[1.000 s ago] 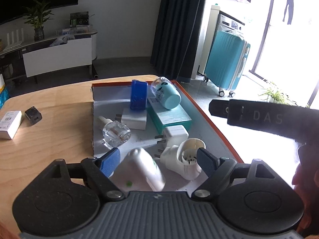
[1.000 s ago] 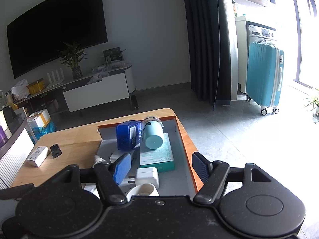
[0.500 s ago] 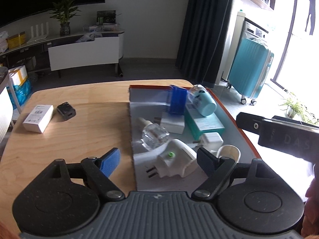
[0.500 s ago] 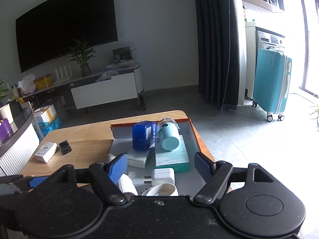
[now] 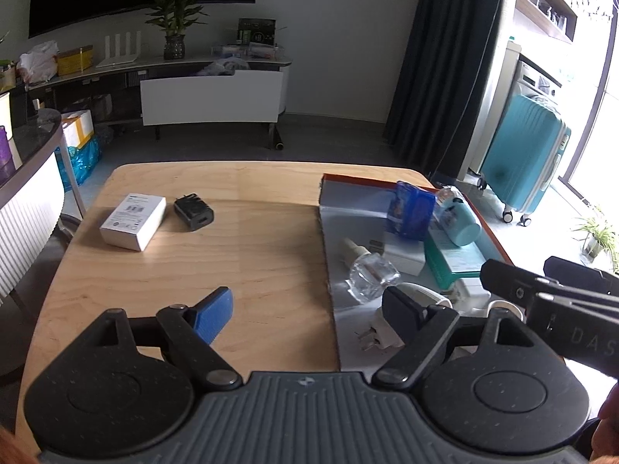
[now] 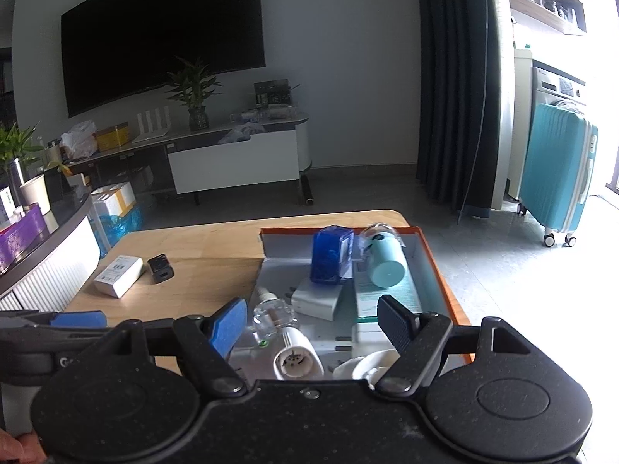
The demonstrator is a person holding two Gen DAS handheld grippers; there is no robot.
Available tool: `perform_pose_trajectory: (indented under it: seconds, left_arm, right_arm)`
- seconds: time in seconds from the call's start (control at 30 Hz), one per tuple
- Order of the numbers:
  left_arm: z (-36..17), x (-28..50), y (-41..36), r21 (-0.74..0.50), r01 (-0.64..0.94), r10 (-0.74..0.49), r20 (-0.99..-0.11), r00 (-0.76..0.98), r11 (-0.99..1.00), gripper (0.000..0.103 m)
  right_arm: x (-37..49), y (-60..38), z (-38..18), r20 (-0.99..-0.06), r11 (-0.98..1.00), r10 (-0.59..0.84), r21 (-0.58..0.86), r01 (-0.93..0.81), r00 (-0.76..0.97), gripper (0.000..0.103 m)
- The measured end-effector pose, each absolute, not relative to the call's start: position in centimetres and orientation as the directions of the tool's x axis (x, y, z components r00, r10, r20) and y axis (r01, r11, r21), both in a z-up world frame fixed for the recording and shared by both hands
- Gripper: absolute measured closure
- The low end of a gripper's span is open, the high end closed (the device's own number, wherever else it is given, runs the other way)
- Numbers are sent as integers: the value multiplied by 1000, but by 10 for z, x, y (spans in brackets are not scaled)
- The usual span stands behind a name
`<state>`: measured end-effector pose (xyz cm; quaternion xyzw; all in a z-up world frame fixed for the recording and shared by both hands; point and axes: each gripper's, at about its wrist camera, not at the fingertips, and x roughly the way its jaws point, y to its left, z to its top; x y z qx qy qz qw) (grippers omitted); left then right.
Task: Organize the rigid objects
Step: 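Release the white plug charger into the box with the left tool, then withdraw both tools from the box toward the white box and black charger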
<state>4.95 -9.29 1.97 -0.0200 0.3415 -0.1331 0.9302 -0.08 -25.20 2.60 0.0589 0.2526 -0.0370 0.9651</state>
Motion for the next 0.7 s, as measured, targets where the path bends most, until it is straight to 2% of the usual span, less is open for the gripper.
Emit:
perform_pose_trajectory:
  seconds: [0.7]
  left_arm:
    - [12,65,-47,-135,132,-188,-644,741,982,15]
  right_arm:
    - [27,-204,13,-534,997,53,82,-11,844,14]
